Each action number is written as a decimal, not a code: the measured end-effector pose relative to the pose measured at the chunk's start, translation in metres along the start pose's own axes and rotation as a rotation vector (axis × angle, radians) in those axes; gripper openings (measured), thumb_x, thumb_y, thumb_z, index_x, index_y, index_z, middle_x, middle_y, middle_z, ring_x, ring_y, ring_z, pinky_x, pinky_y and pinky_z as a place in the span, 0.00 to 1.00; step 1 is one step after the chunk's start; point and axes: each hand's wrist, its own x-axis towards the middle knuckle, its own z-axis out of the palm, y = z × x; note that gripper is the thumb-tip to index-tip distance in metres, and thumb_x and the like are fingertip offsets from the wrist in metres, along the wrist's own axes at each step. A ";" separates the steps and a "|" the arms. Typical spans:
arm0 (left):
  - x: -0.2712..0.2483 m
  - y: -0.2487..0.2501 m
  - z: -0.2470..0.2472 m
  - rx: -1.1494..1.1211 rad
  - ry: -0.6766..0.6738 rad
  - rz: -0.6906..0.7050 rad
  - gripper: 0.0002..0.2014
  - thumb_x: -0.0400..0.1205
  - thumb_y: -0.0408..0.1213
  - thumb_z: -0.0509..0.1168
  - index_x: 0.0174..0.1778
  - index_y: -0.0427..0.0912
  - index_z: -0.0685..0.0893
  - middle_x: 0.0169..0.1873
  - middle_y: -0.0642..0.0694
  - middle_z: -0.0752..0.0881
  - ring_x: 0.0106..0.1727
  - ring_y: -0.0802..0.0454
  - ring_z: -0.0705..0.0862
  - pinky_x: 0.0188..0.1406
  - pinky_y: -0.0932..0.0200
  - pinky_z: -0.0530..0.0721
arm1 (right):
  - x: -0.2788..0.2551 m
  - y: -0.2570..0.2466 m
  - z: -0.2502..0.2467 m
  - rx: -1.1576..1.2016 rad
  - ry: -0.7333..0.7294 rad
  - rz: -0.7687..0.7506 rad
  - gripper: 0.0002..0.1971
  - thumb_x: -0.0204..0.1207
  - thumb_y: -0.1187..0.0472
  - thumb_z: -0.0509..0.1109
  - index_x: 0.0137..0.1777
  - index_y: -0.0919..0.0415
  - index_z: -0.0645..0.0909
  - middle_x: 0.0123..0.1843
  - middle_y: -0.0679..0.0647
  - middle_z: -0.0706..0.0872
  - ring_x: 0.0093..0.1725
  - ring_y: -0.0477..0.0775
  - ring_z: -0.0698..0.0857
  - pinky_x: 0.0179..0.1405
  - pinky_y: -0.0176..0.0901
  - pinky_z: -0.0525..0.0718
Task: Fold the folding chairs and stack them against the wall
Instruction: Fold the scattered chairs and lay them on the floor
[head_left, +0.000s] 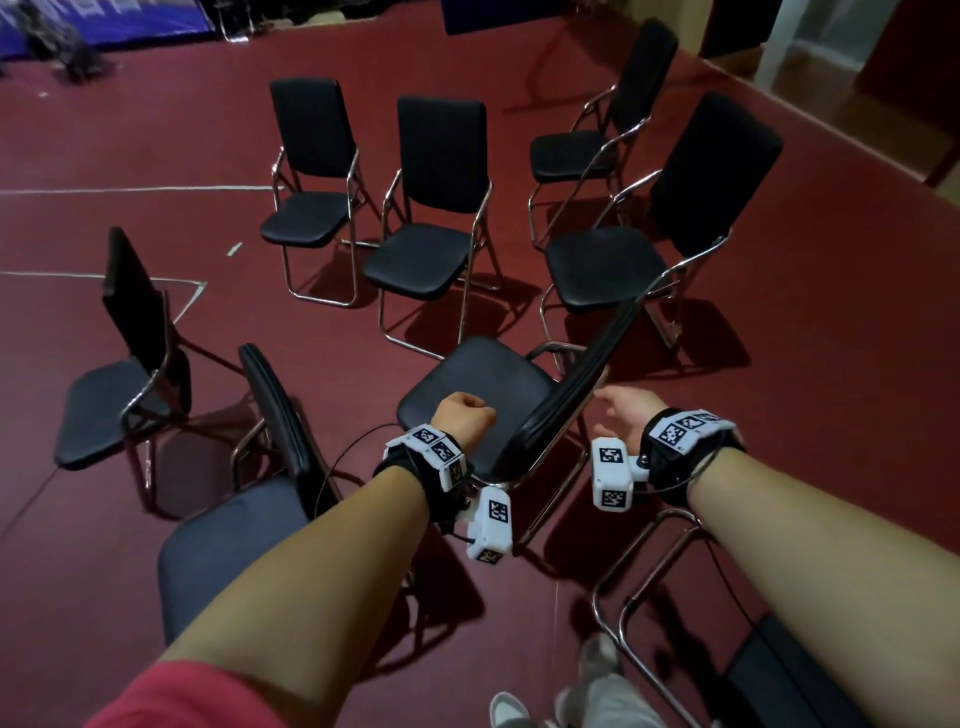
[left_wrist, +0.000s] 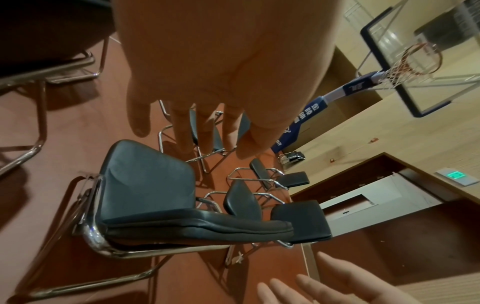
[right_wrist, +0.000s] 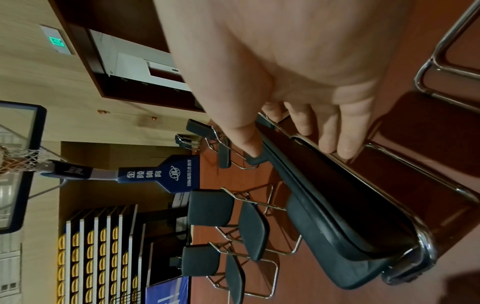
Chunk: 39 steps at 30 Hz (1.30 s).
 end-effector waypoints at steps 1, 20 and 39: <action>0.005 0.000 0.003 0.002 -0.016 -0.006 0.09 0.76 0.31 0.72 0.51 0.41 0.86 0.42 0.45 0.86 0.39 0.50 0.81 0.42 0.61 0.77 | 0.011 -0.001 0.003 0.009 -0.010 0.007 0.07 0.86 0.62 0.64 0.61 0.58 0.72 0.54 0.53 0.77 0.39 0.55 0.80 0.15 0.39 0.79; 0.088 0.050 0.032 -0.010 -0.120 -0.101 0.05 0.81 0.33 0.70 0.51 0.43 0.84 0.32 0.50 0.79 0.32 0.55 0.76 0.24 0.63 0.68 | 0.129 -0.054 0.035 -0.208 -0.095 0.128 0.02 0.80 0.70 0.61 0.51 0.65 0.73 0.39 0.61 0.75 0.25 0.56 0.83 0.14 0.39 0.80; 0.193 0.048 0.027 0.578 0.009 -0.074 0.21 0.79 0.42 0.64 0.68 0.44 0.72 0.66 0.39 0.78 0.68 0.34 0.76 0.69 0.38 0.75 | 0.190 -0.120 0.116 -0.104 -0.383 0.060 0.21 0.86 0.66 0.60 0.76 0.50 0.68 0.55 0.62 0.83 0.45 0.62 0.87 0.48 0.56 0.84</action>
